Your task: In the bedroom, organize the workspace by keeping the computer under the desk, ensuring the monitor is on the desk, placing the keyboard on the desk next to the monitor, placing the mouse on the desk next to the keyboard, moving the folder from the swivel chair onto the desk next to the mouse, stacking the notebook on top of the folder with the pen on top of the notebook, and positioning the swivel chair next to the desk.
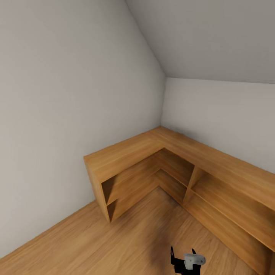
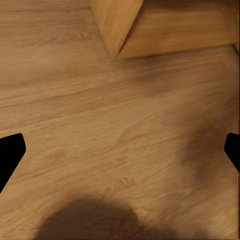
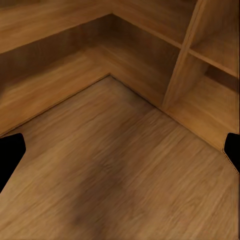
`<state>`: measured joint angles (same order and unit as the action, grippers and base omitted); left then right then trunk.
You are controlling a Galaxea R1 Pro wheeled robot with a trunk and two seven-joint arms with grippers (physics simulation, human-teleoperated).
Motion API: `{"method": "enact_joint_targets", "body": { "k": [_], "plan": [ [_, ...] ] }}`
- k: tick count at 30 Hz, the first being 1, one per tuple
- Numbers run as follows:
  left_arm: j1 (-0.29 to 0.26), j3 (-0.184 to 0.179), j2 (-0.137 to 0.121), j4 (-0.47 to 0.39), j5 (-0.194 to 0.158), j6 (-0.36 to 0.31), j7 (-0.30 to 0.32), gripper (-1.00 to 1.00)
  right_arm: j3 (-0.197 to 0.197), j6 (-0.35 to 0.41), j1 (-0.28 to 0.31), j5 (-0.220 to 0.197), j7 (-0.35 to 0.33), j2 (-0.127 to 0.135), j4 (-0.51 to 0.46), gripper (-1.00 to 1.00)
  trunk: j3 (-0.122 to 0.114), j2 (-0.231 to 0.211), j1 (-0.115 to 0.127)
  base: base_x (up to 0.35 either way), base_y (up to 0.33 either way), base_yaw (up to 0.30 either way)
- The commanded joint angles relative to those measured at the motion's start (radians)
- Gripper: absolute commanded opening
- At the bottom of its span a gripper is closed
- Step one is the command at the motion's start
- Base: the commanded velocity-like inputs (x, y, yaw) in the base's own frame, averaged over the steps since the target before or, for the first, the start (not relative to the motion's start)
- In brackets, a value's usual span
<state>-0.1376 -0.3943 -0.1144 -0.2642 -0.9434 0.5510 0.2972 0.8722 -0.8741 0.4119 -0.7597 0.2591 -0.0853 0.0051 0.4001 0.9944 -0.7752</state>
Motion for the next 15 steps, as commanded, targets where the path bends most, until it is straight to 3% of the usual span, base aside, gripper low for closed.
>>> {"method": "enact_joint_targets", "body": {
  "k": [1, 15],
  "plan": [
    [0.0, -0.006, -0.001, 0.0, -0.011, 0.003, 0.005, 1.0, 0.008, 0.0, 0.001, 0.0, 0.009, -0.001, 0.001, 1.0, 0.001, 0.001, -0.001, 0.304, 0.0, -0.298],
    [0.0, -0.005, -0.001, 0.0, -0.011, 0.002, 0.005, 1.0, 0.008, 0.0, 0.001, 0.0, 0.008, 0.001, 0.0, 1.0, 0.001, 0.001, -0.001, 0.299, 0.0, -0.299]
  ]
}}
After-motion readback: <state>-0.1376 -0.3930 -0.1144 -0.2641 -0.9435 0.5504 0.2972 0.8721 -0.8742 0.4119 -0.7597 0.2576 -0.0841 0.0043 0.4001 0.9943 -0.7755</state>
